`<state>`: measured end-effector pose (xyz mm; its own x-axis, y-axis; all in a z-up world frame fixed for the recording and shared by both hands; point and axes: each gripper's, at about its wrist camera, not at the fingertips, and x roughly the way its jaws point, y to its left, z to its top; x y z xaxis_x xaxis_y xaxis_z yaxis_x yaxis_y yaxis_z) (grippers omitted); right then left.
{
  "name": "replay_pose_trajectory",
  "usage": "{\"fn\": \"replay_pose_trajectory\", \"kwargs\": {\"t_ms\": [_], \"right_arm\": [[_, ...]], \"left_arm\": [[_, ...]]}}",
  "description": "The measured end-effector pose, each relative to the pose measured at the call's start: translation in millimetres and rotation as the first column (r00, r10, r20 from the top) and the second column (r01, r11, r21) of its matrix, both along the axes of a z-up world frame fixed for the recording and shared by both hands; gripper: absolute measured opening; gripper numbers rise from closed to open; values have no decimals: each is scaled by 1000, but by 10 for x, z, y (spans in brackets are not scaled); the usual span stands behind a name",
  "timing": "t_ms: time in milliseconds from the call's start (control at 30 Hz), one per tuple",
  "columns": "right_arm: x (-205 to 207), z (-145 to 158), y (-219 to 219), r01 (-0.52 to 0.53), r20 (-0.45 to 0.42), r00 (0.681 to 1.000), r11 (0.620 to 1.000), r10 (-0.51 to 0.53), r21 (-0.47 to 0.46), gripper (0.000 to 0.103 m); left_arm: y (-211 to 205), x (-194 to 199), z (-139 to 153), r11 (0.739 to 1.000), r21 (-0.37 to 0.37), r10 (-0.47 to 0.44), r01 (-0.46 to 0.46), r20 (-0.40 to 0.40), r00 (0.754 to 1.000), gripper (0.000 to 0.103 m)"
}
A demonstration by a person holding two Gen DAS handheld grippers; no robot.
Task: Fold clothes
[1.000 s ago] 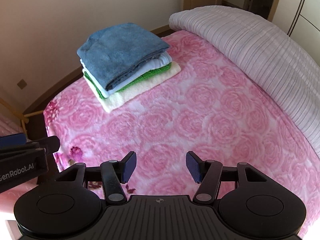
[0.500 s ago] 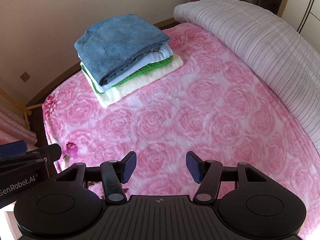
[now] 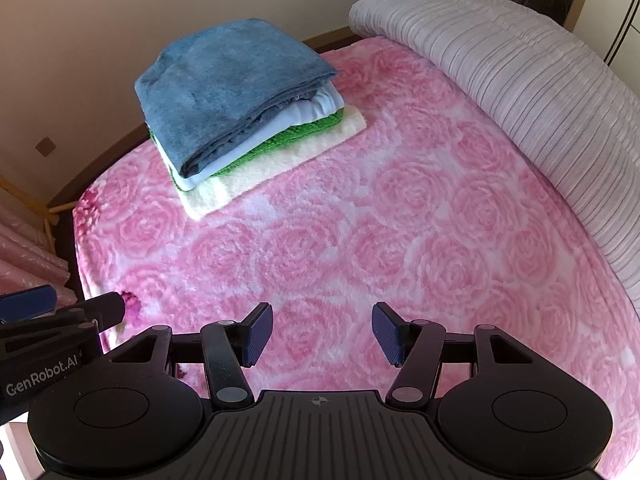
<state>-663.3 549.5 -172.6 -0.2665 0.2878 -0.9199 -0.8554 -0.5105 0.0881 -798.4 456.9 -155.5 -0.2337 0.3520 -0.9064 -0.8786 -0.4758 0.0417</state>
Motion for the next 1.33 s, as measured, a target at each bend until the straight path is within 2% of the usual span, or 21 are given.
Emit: {"fn": "replay_pose_trajectory", "kwargs": {"t_ms": [633,967,1333], "right_arm": [[-121,-171,422,3,5,1000,1000,-3,-30,59],[-228,-205,518,-8,6,1000,999,9,-34,59],[-304,-95,457,-15,-1,1000,1000,15,-12,59]], "left_arm": [[345,-109,-207,1000,-8,15,-15,-25,1000,60],[434,-223,-293,999,-22,30,-30,-10,1000,60],[368,-266,-202,1000,23,17,-16,-42,999,60]]}}
